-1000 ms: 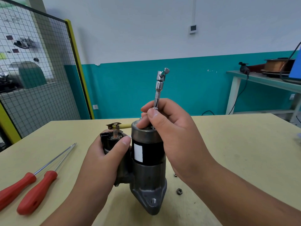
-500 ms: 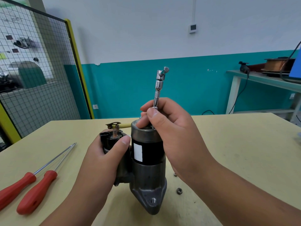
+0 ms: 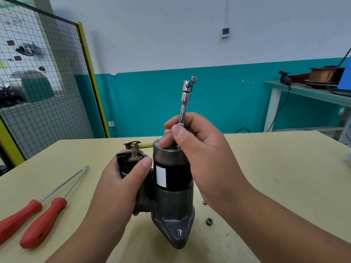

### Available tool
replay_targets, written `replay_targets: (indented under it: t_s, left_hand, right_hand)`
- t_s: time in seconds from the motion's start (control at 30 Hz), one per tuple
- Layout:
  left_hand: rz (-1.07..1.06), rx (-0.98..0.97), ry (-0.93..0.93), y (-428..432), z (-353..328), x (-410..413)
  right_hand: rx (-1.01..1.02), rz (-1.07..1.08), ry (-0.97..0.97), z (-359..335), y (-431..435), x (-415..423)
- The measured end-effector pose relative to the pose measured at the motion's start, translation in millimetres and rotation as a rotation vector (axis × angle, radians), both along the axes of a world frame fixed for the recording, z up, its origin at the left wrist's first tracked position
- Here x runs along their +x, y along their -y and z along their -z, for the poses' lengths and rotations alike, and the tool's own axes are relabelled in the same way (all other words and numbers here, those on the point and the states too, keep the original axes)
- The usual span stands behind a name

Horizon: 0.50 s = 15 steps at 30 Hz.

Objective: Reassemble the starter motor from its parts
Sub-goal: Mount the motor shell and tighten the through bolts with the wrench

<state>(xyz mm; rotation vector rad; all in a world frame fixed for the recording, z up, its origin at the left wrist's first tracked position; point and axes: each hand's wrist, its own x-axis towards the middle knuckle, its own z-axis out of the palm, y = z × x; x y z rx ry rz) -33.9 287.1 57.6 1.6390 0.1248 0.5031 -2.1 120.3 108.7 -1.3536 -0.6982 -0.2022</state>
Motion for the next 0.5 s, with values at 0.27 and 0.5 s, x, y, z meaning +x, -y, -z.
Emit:
replay_targets:
  t_s: [0.27, 0.5]
  left_hand:
    - [0.014, 0.003, -0.001, -2.0, 0.8, 0.5]
    - [0.017, -0.006, 0.013, -3.1, 3.8, 3.5]
  right_hand:
    - [0.006, -0.007, -0.003, -0.1, 0.2, 0.6]
    - [0.005, -0.001, 0.004, 0.0, -0.1, 0.4]
